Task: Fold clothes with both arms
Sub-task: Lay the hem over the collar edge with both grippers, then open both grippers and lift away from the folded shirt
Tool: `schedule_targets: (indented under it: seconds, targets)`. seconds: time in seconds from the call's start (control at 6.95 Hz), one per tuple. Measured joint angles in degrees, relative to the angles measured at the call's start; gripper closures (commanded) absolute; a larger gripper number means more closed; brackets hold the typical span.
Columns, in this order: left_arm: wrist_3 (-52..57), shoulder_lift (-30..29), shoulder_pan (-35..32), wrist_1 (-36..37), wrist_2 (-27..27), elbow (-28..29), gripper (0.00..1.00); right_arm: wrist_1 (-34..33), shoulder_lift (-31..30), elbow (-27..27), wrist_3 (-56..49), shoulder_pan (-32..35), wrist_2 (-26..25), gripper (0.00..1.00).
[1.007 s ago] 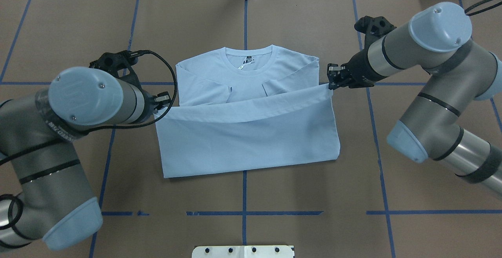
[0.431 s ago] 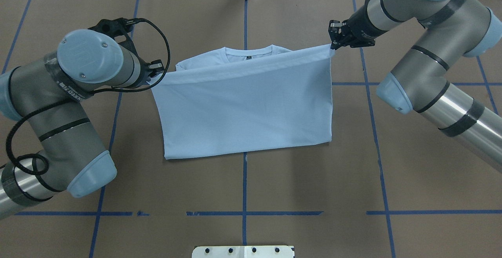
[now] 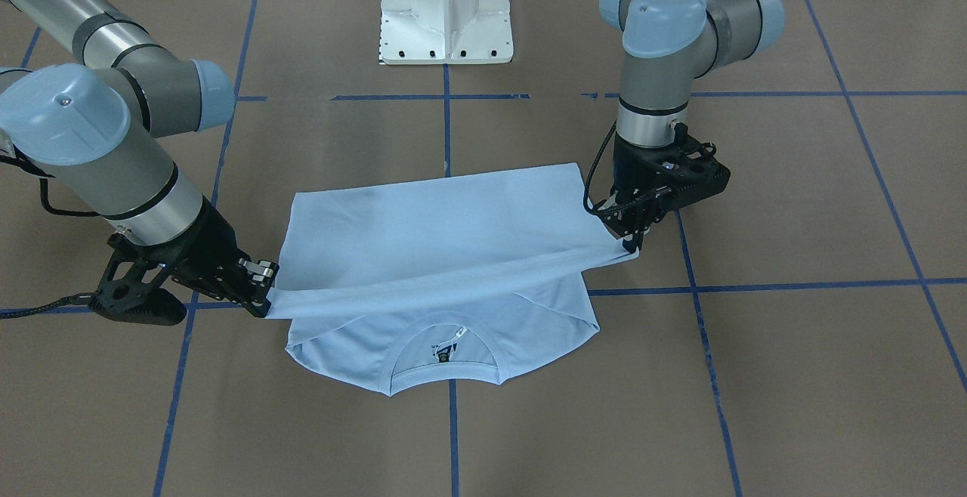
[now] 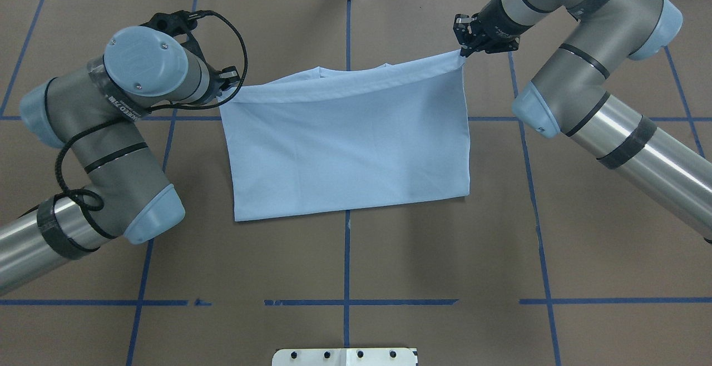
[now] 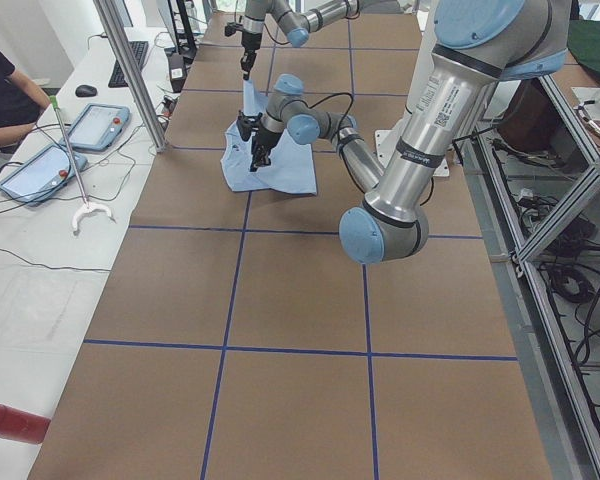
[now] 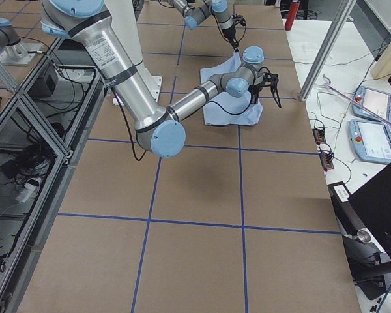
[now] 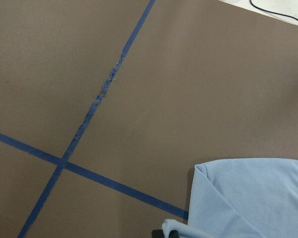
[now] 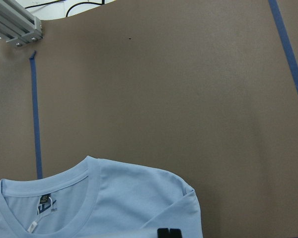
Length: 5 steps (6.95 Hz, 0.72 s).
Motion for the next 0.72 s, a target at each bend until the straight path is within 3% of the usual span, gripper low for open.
schedule_targets:
  seconds: [0.43, 0.72]
  targets:
    - [-0.01, -3.17, -0.56, -6.09, 0.14, 8.35, 1.0, 0.02, 0.42, -2.68, -0.64, 0.32, -0.04, 1.0]
    - [0.0, -3.92, -0.64, -7.69, 0.23, 10.14, 1.0, 0.08, 0.63, -3.14, -0.64, 0.16, -0.02, 1.0]
